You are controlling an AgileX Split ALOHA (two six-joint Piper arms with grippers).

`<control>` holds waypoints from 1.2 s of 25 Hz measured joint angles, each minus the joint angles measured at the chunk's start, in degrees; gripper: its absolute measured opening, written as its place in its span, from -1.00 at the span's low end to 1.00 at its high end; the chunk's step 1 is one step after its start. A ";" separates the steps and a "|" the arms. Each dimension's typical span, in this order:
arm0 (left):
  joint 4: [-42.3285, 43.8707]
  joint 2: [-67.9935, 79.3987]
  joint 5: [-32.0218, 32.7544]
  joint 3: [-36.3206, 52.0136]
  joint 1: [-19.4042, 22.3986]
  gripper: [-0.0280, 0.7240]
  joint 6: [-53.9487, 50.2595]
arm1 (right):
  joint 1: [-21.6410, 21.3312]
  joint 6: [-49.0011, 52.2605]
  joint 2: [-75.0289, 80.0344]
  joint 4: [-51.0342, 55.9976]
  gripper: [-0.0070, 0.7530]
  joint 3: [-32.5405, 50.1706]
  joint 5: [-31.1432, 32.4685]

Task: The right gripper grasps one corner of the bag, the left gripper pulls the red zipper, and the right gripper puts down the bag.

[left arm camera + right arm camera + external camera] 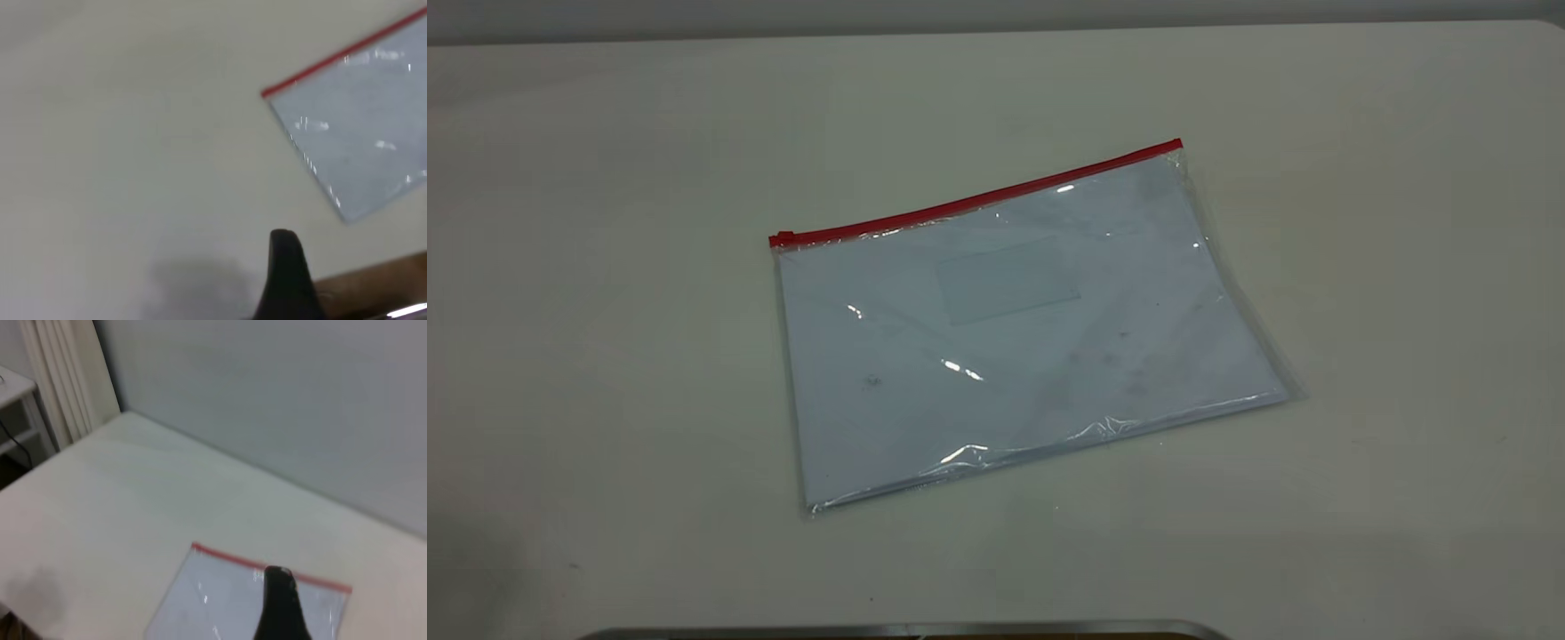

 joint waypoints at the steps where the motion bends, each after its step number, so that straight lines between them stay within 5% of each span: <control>1: 0.00 -2.53 0.00 2.80 0.00 0.63 -0.07 | 0.00 0.73 -2.02 -0.91 0.53 2.64 0.00; 15: -0.17 -31.29 0.00 26.06 0.00 0.63 0.10 | 0.00 4.81 -29.75 -17.91 0.53 27.90 0.00; 30: -0.23 -35.30 -1.80 37.35 0.00 0.63 2.54 | 0.00 10.41 -35.63 -28.87 0.53 45.66 -4.94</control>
